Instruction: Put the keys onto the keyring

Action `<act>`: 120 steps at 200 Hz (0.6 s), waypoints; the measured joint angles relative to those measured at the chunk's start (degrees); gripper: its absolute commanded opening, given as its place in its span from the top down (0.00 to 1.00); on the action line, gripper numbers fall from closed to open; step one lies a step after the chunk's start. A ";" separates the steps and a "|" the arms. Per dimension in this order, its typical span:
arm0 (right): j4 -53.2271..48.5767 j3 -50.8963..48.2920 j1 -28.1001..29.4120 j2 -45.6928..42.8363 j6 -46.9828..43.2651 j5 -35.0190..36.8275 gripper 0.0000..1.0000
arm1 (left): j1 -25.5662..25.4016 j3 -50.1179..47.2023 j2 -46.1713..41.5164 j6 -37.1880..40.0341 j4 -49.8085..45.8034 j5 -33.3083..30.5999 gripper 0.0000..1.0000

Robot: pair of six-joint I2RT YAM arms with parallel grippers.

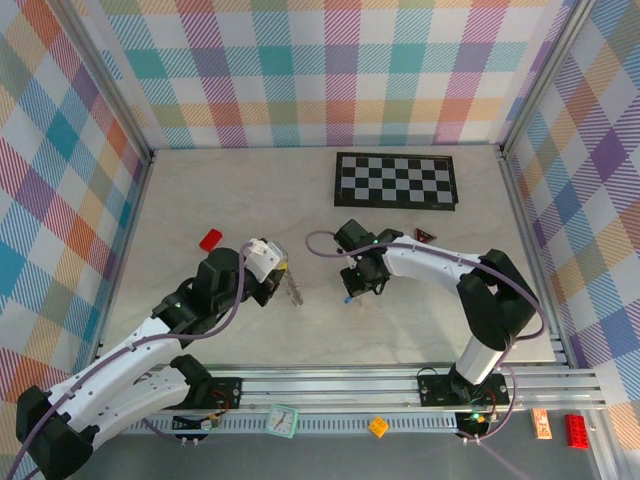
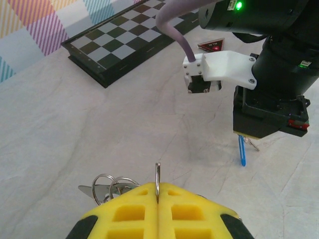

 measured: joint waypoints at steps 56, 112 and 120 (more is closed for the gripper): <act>2.56 -0.09 0.00 0.94 0.02 -3.61 1.00 | 0.00 -0.52 1.97 1.31 2.08 1.86 1.00; 3.02 2.95 0.00 6.10 0.26 -4.00 1.00 | 0.00 -0.72 2.27 1.53 2.25 2.27 1.00; 3.06 3.58 0.00 6.75 0.31 -4.00 0.97 | 0.00 -0.72 2.27 1.53 2.27 2.27 1.00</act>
